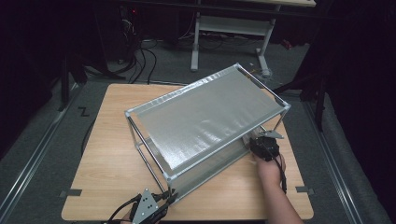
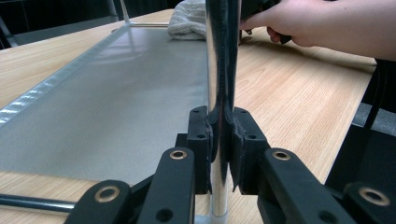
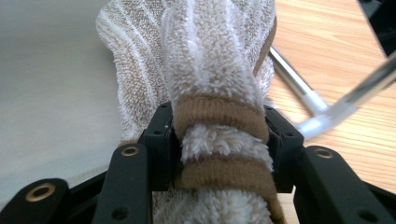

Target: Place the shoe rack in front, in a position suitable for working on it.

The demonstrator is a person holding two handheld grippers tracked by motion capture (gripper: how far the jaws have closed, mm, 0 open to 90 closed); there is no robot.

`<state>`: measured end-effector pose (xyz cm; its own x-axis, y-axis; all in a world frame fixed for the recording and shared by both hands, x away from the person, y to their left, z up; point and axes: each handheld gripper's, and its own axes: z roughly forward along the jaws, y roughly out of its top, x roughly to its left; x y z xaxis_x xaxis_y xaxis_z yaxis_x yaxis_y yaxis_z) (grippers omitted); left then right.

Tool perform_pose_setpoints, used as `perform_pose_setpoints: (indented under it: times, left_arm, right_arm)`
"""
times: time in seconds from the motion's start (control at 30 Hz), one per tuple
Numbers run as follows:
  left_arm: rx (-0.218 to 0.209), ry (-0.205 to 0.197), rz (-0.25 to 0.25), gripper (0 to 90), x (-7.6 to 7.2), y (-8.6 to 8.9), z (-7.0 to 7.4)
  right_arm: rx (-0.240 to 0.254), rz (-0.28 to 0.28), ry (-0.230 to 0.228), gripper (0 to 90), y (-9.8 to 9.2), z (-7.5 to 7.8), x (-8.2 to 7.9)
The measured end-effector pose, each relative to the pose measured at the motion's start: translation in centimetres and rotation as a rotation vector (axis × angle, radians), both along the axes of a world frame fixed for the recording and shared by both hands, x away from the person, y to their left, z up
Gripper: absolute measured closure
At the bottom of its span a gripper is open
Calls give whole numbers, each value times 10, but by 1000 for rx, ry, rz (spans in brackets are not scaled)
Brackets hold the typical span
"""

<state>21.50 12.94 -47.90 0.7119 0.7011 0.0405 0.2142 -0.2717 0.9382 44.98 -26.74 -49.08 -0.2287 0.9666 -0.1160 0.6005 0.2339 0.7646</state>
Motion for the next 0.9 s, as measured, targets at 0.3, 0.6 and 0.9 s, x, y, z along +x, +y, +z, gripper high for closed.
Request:
perform_pose_setpoints:
  times: [0.3, 0.6, 0.9]
  left_arm:
    - [-2, 3, -12, 794, -2, -2, 0]
    - [-12, 6, -32, 791, -4, -3, 0]
    - [-11, 5, -34, 791, -3, -4, -1]
  right_arm:
    - [-11, -45, 3, 543, -24, 2, -4]
    - [3, -30, -8, 572, -25, 1, -13]
    - [5, 40, -24, 623, -15, 3, -31]
